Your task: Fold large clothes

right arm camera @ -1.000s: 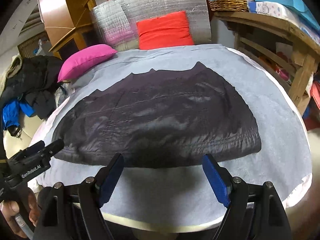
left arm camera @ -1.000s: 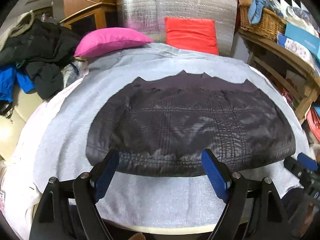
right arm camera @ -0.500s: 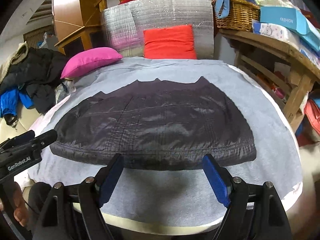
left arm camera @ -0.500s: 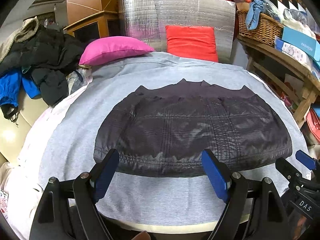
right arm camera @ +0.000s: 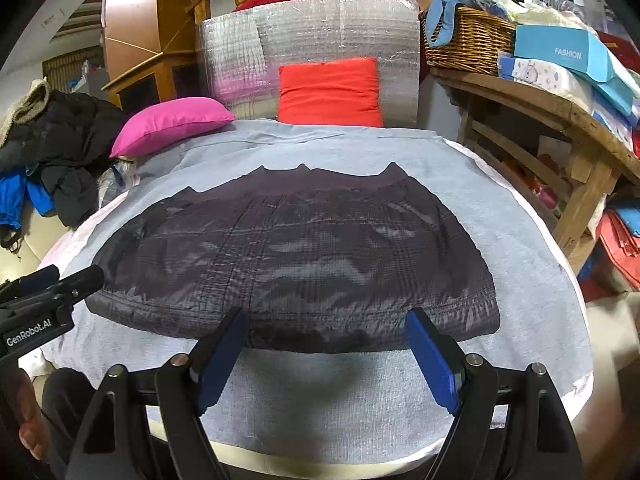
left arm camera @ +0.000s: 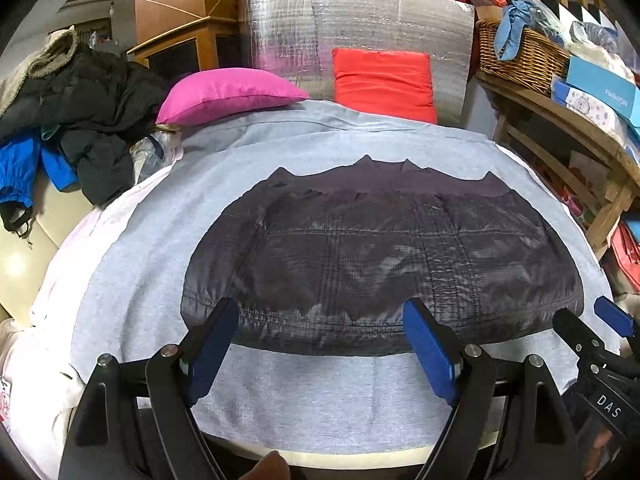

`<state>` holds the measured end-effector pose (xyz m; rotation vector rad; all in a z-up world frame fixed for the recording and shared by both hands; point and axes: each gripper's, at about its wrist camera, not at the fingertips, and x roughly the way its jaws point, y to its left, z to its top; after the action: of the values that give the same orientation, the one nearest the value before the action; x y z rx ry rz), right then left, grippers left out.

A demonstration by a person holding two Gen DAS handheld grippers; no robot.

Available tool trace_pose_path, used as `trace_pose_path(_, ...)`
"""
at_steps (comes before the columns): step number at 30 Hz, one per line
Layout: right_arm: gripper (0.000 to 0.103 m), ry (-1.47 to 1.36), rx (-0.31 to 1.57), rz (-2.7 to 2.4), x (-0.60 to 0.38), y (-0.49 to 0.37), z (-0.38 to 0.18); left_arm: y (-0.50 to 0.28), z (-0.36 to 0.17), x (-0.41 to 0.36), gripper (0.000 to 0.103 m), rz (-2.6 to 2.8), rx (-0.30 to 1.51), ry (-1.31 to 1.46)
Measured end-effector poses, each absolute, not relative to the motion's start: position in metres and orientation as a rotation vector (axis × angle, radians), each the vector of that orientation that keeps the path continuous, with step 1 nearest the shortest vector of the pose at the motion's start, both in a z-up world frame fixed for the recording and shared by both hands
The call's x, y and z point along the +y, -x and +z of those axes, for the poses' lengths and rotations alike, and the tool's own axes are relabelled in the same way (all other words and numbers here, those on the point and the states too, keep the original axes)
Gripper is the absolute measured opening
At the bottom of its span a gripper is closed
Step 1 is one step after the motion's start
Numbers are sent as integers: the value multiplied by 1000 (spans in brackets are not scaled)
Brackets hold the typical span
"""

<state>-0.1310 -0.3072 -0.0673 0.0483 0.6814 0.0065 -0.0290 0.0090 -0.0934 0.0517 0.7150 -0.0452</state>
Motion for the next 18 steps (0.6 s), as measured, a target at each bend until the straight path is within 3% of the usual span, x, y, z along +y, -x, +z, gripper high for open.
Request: trace_pose_path(18,83,-25,649,-27,-307,128,-63,29,-93,2,85,-66,679,-47)
